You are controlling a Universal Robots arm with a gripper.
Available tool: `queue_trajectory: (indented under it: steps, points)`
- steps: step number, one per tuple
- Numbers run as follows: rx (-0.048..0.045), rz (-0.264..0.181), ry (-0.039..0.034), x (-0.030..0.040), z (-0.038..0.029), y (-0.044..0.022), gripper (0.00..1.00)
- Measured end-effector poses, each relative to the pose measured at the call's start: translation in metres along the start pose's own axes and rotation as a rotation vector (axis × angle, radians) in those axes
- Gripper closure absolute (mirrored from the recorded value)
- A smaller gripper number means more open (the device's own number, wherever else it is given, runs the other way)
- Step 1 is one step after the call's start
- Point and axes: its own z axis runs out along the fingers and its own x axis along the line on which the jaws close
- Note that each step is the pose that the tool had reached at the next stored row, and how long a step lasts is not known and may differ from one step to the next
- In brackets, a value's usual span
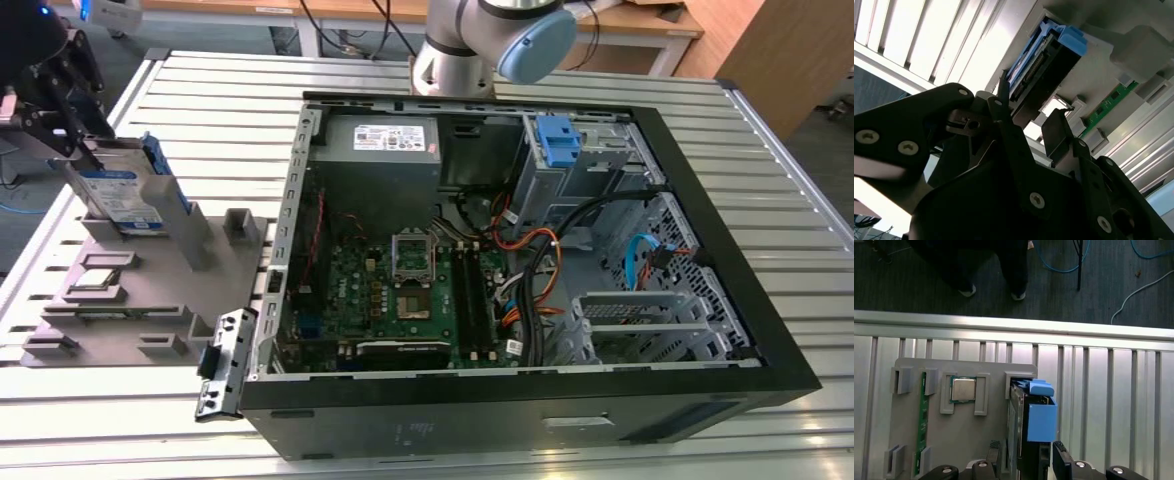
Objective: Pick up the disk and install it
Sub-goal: 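Pick up the disk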
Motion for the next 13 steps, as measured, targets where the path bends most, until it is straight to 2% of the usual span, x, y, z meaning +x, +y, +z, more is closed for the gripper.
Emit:
queue_trajectory:
  steps: [13]
  points:
    - [-0.0003,0.000,-0.0038,0.0003,0.0046,-0.0001,0.47]
